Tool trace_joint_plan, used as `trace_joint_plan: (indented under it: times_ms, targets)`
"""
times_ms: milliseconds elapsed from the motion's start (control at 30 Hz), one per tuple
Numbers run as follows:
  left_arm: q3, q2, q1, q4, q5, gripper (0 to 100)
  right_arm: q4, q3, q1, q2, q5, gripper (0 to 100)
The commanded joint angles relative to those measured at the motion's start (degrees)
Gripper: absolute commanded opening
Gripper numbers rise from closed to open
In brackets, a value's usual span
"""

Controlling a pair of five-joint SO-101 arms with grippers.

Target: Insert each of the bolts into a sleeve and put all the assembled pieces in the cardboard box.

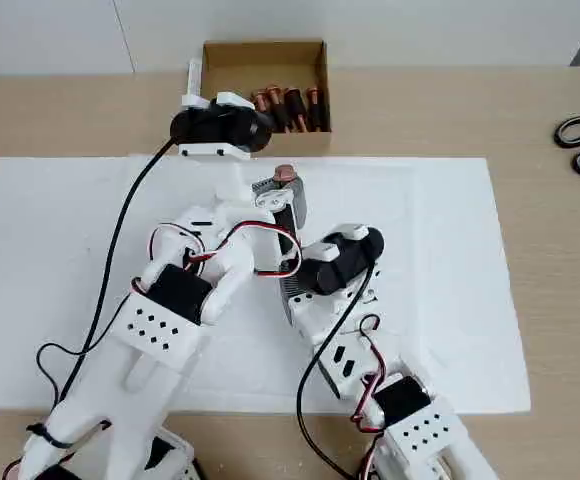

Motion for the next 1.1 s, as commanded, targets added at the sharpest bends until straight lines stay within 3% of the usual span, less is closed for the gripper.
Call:
trace_joint_plan:
  times_ms: [0,1067]
  targets:
    - [-0.31,-2.9,0.35,-0.09,-0.18,1,-2.33,-0.35,-0.48,-1.1,1.05,0.4]
    - [2.24,-2.9,0.97,5.45,-0.44,1,-2.24,-0.35,-0.13,-1.1,1.05,0.4]
